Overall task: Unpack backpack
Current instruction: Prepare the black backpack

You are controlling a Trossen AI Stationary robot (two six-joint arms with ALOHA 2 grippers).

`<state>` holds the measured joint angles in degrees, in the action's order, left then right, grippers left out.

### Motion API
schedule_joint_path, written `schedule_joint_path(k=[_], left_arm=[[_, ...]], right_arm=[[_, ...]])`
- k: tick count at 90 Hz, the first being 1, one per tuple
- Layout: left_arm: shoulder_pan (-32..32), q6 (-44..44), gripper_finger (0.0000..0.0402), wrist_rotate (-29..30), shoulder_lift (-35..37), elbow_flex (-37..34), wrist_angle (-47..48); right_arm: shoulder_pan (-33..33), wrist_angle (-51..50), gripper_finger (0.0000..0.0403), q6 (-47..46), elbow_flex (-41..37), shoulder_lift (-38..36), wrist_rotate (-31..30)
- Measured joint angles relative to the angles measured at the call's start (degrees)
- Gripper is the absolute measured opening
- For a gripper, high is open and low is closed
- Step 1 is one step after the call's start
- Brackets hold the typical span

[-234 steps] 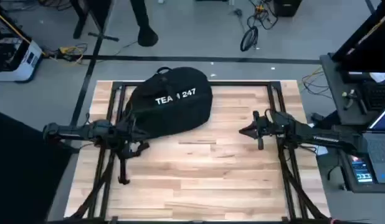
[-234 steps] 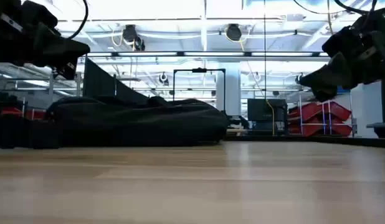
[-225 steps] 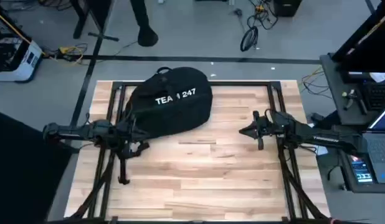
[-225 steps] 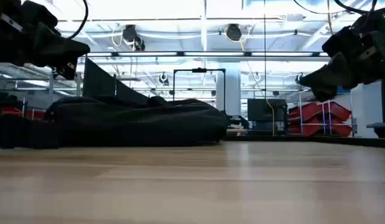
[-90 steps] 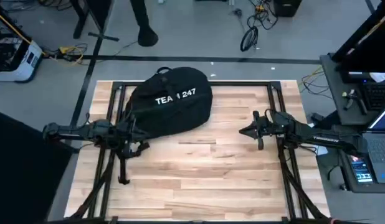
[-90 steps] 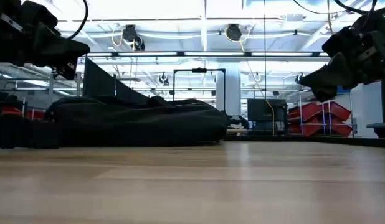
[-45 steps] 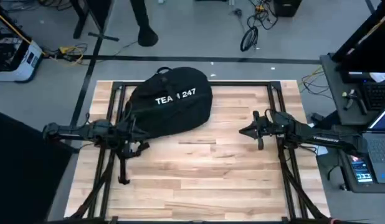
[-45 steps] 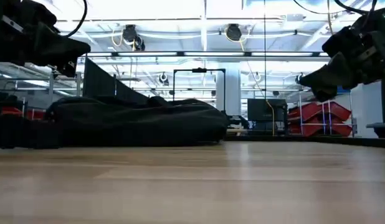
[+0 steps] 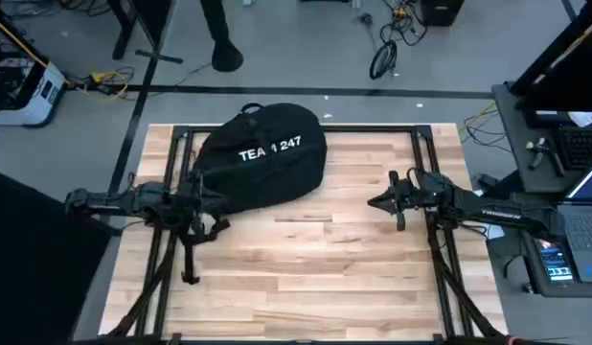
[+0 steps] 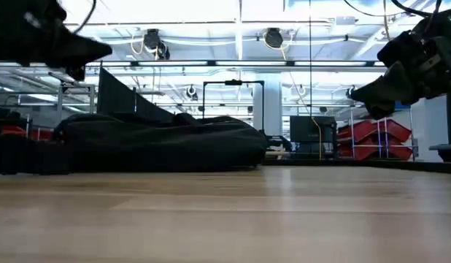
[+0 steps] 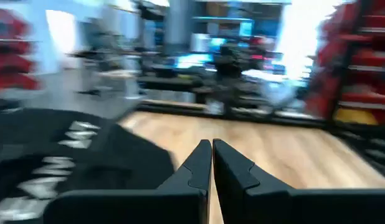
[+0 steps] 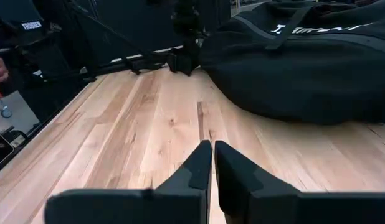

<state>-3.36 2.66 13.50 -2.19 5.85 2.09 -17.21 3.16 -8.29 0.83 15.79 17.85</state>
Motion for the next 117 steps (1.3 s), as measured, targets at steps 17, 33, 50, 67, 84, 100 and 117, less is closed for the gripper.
schedule_joint_path(k=[17,33,50,67,84,100,117], left_arm=[[0.0,0.2,0.0,16.9,-7.31,11.81,11.86],[0.04,1.75,0.0,25.46,-20.83,23.92,20.9],[2.81,12.38,0.0,23.67,-36.09,34.85,29.72],[7.4,14.91,0.0,14.37,-48.62,43.04,34.78],[11.55,14.59,0.0,7.69,-56.71,47.97,36.99],[15.41,14.91,0.0,2.99,-61.78,51.34,48.26],[18.11,13.86,0.0,2.58,-66.18,51.47,56.55]], right_arm=[[0.01,0.0,0.0004,0.0,0.02,-0.01,-0.01],[0.0,0.01,0.0004,0.0,0.01,0.01,-0.01],[0.01,0.02,0.0004,0.0,0.01,0.02,0.02],[0.0,0.02,0.0004,0.0,0.0,-0.01,-0.01],[0.01,0.03,0.0004,0.0,0.01,0.01,0.0],[0.02,0.02,0.0004,0.0,0.02,0.01,0.0],[0.01,0.02,0.0004,0.0,0.02,0.01,0.0]])
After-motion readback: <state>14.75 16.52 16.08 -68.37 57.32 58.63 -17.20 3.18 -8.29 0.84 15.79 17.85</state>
